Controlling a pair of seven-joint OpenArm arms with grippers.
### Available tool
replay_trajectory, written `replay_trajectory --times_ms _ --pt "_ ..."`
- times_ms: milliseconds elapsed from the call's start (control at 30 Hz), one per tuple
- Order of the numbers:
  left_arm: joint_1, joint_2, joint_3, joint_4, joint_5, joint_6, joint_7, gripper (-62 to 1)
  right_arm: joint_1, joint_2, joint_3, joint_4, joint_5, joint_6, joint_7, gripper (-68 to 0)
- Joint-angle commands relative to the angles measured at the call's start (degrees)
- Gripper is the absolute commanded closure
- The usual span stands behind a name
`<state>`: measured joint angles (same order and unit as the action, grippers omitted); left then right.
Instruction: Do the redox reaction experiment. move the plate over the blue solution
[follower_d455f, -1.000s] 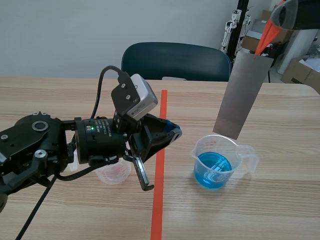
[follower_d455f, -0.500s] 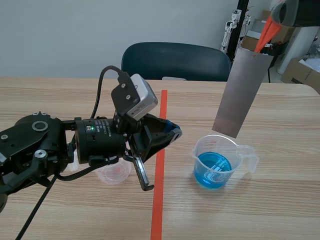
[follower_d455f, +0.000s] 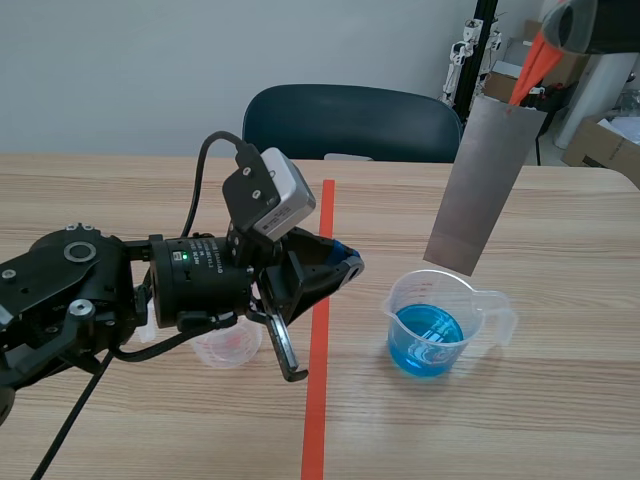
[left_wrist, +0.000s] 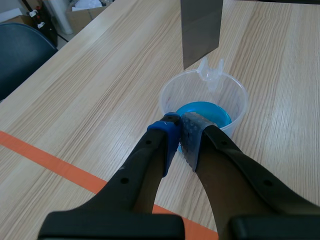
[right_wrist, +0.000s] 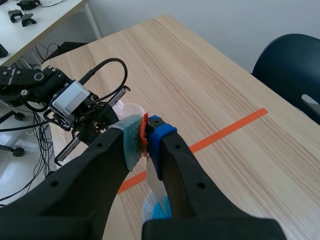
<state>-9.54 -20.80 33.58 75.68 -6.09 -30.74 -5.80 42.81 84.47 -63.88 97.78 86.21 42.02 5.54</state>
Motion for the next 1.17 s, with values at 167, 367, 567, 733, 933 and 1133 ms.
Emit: replay_trajectory --times_ms 167,367,567,733,933,1133 --pt "-0.63 0.28 -0.17 1.09 -0.74 -0.13 -0.61 -4.0 0.68 0.61 0.85 0.52 0.62 0.70 1.09 -0.2" --pt "-0.63 0.11 -0.17 1.09 -0.76 -0.13 -0.57 -4.0 0.68 0.61 0.85 0.52 0.62 0.70 1.09 -0.2" --pt "-0.63 0.07 -0.28 1.09 -0.72 -0.11 -0.57 -4.0 0.68 0.61 0.85 0.52 0.62 0.70 1.07 -0.2" --pt "-0.63 -0.04 -0.28 1.09 -0.76 -0.11 -0.70 -4.0 0.68 0.61 0.85 0.52 0.62 0.70 1.07 -0.2" --pt "-0.63 -0.04 -0.28 1.09 -0.74 -0.11 -0.81 -4.0 0.68 0.63 0.85 0.52 0.62 0.70 1.05 -0.2" --pt "-0.61 -0.04 -0.28 1.09 -0.76 -0.11 -1.97 -4.0 0.68 0.63 0.85 0.52 0.62 0.70 1.07 -0.2"
